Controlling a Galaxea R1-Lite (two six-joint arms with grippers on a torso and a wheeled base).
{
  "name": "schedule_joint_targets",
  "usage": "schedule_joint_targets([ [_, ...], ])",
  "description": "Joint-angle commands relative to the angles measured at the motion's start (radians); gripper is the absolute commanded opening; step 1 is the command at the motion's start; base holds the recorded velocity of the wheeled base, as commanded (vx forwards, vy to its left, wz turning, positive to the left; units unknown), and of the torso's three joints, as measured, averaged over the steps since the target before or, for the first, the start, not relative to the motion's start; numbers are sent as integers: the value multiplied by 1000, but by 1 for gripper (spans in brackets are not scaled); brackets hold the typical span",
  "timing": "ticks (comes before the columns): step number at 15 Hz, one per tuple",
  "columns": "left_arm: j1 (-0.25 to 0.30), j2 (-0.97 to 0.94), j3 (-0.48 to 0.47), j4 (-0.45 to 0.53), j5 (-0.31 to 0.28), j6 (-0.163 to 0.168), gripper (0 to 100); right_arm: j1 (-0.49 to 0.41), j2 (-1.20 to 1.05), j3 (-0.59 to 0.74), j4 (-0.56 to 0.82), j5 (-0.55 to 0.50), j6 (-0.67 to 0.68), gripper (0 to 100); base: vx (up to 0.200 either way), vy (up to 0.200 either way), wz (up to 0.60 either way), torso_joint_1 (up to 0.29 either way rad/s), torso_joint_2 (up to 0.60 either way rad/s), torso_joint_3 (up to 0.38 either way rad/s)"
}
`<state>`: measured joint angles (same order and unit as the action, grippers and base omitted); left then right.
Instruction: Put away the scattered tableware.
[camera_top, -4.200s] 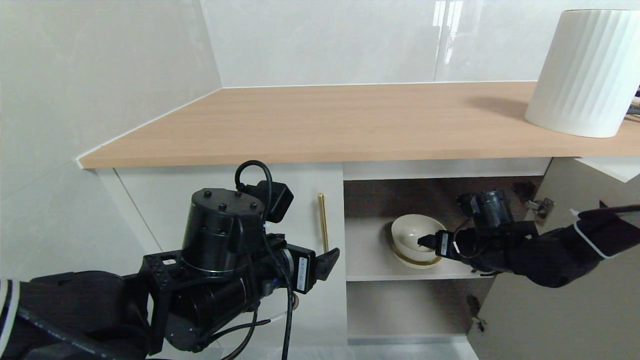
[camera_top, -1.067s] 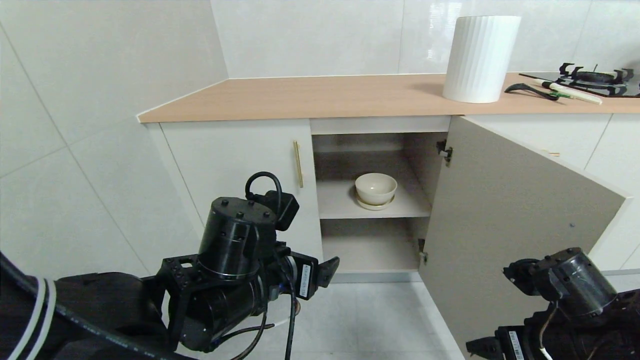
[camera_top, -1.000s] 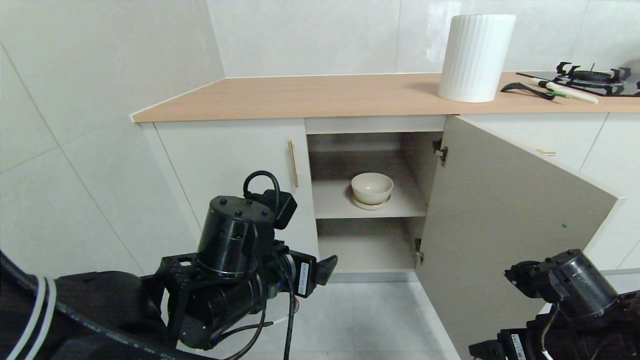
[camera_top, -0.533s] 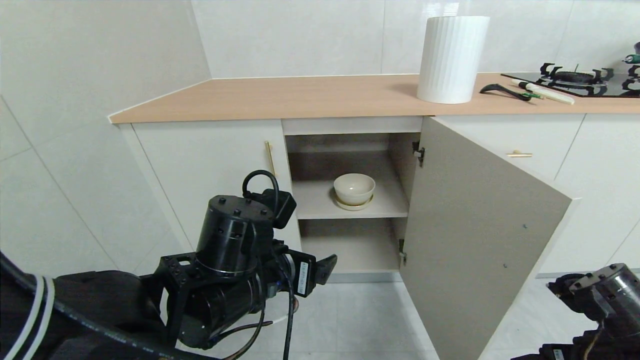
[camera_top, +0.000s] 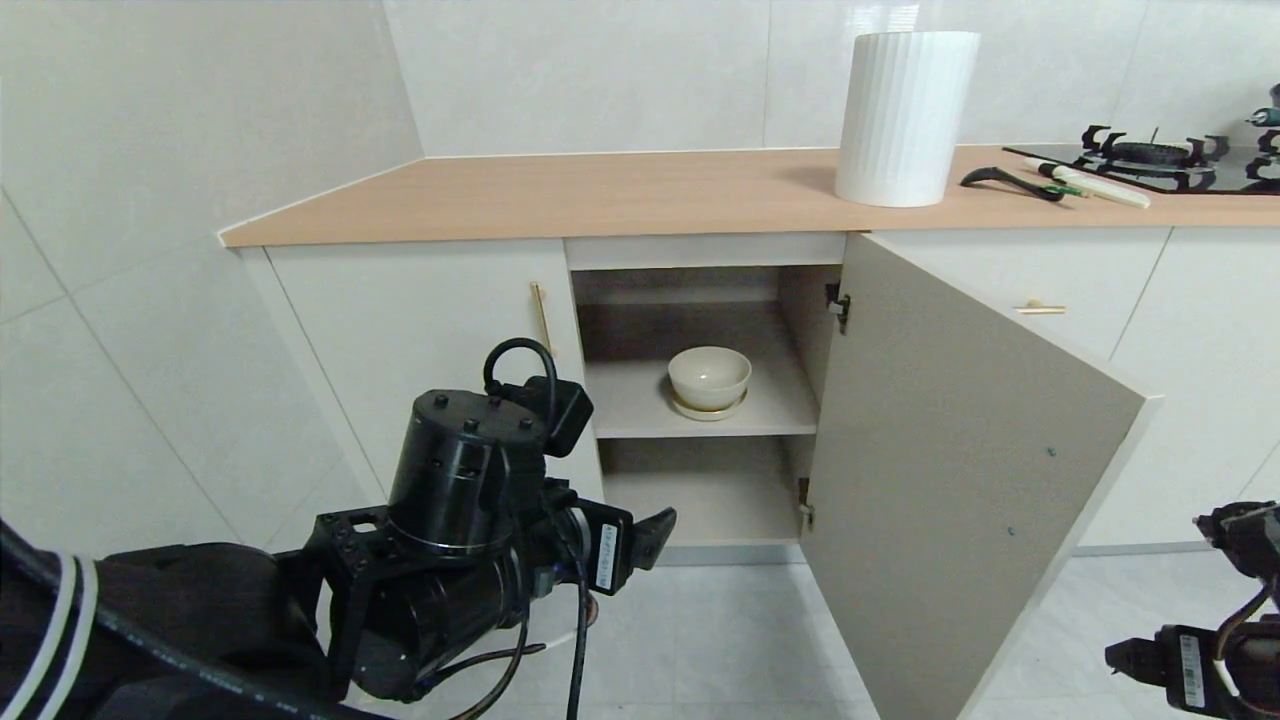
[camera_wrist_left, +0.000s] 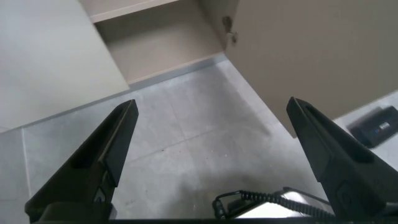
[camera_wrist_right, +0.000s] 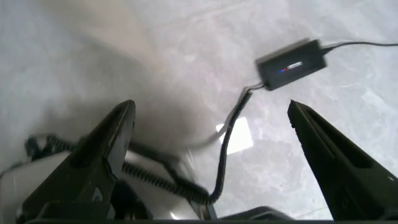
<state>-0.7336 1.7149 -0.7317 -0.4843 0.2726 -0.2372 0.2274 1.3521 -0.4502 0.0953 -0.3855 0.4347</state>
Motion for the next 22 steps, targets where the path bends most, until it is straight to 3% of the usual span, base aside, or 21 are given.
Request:
schedule_joint_targets([
  [1, 0, -1, 0, 0, 0, -1, 100, -94, -5, -36, -8, -7, -30, 100, 0, 0, 0, 0, 0, 0],
  [3, 0, -1, 0, 0, 0, -1, 100, -188, -21, -82, -48, 16, -83, 100, 0, 0, 0, 0, 0, 0],
  [5, 0, -1, 0, 0, 0, -1, 100, -227, -11, -94, -128, 123, -119, 100, 0, 0, 0, 0, 0, 0],
  [8, 0, -3, 0, 0, 0, -1, 100, -247, 42, -119, -207, 231, -125, 100, 0, 0, 0, 0, 0, 0],
  [11, 0, -3, 0, 0, 0, -1, 100, -247, 107, -180, -213, 260, -120, 100, 0, 0, 0, 0, 0, 0],
  [16, 2, -1, -2, 0, 0, -1, 100, -215, 133, -216, -213, 330, -120, 100, 0, 0, 0, 0, 0, 0],
  [22, 2, 3, -2, 0, 0, -1, 100, -73, 163, -220, -279, 330, -114, 100, 0, 0, 0, 0, 0, 0],
])
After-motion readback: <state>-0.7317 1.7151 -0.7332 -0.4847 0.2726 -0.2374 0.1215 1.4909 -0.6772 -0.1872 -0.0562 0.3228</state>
